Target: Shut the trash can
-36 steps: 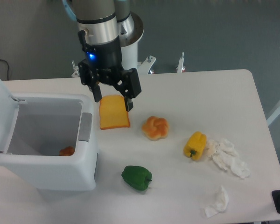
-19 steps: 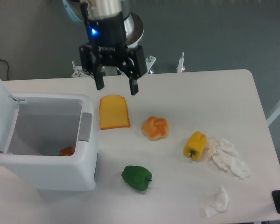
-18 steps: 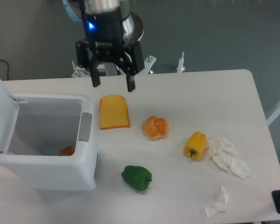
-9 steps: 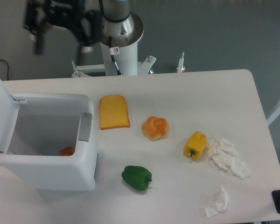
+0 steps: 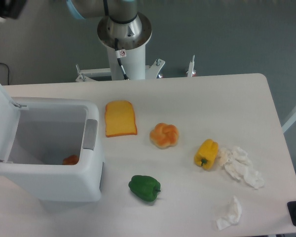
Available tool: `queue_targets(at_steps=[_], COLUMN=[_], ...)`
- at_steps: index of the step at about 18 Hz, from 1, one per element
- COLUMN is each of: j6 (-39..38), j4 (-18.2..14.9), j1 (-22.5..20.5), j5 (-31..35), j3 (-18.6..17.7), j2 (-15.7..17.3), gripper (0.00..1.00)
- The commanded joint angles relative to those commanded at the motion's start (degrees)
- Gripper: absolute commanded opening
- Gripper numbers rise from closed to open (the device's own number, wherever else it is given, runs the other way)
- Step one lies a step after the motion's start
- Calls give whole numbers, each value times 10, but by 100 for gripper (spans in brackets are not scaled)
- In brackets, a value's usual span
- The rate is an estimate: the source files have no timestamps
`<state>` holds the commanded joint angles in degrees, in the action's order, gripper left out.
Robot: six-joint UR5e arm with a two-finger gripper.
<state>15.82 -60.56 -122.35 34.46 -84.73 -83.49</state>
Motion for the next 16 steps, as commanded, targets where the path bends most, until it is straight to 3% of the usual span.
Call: queue_targets(at_steps=[7,16], j6=[2,1], j4=[2,2], j1=[47,62], j5=[-40,-45], j3=[3,9], j2=[-37,-73], gripper=[100,100])
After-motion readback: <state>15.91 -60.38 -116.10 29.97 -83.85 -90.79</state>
